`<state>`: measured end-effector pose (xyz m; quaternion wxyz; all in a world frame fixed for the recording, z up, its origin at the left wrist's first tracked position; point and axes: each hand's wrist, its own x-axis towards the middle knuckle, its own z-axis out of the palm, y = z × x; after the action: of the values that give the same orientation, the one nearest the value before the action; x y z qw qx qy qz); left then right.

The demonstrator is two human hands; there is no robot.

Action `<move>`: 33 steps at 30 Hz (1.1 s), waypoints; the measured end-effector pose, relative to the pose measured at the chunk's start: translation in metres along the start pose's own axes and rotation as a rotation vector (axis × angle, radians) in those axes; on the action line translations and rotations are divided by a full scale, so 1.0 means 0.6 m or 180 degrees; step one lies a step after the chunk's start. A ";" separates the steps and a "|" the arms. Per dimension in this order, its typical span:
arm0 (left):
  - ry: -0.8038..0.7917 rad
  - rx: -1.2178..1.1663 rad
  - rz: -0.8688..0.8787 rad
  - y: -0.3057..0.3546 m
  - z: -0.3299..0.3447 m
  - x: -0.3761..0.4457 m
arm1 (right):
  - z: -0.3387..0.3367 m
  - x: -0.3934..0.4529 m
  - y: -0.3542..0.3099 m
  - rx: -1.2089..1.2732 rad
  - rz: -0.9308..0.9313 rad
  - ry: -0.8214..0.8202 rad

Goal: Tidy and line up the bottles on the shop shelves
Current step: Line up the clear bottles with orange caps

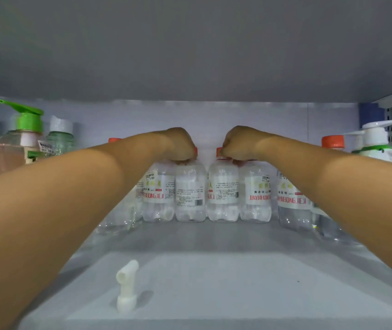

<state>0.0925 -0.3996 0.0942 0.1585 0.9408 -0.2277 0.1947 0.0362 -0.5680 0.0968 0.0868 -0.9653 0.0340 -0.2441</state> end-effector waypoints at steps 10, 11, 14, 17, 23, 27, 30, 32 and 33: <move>0.0508 -0.0045 -0.0162 0.001 0.029 0.007 | 0.015 0.000 0.004 0.0158 -0.0037 0.0030; 0.0447 -0.0141 -0.0146 -0.001 0.028 0.007 | 0.016 0.002 0.006 0.0199 -0.0027 0.0011; 0.0285 -0.0283 -0.0116 -0.005 0.019 -0.001 | 0.023 0.005 0.008 0.0471 0.0001 0.0073; 0.0295 -0.0198 -0.0152 -0.003 0.018 -0.003 | 0.034 0.009 0.003 0.0323 -0.0027 0.0286; 0.0562 0.0035 -0.0205 0.001 0.032 0.010 | 0.037 0.009 0.007 0.0546 -0.0134 0.0335; 0.0616 -0.0050 -0.0184 -0.004 0.034 0.009 | 0.041 0.008 0.016 0.0692 -0.0225 0.0391; 0.0578 -0.0119 -0.0106 -0.005 0.033 0.004 | 0.045 0.007 0.015 0.0743 -0.0156 0.0540; 0.0437 -0.0097 -0.0044 -0.003 0.029 -0.001 | 0.046 0.009 0.013 0.0616 -0.0084 0.0575; 0.0365 -0.0063 -0.0031 -0.001 0.026 -0.005 | 0.046 0.010 0.011 0.0571 -0.0059 0.0569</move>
<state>0.0951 -0.4040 0.0793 0.1816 0.9276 -0.2156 0.2453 0.0545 -0.5709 0.0746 0.1672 -0.9283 0.0108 -0.3320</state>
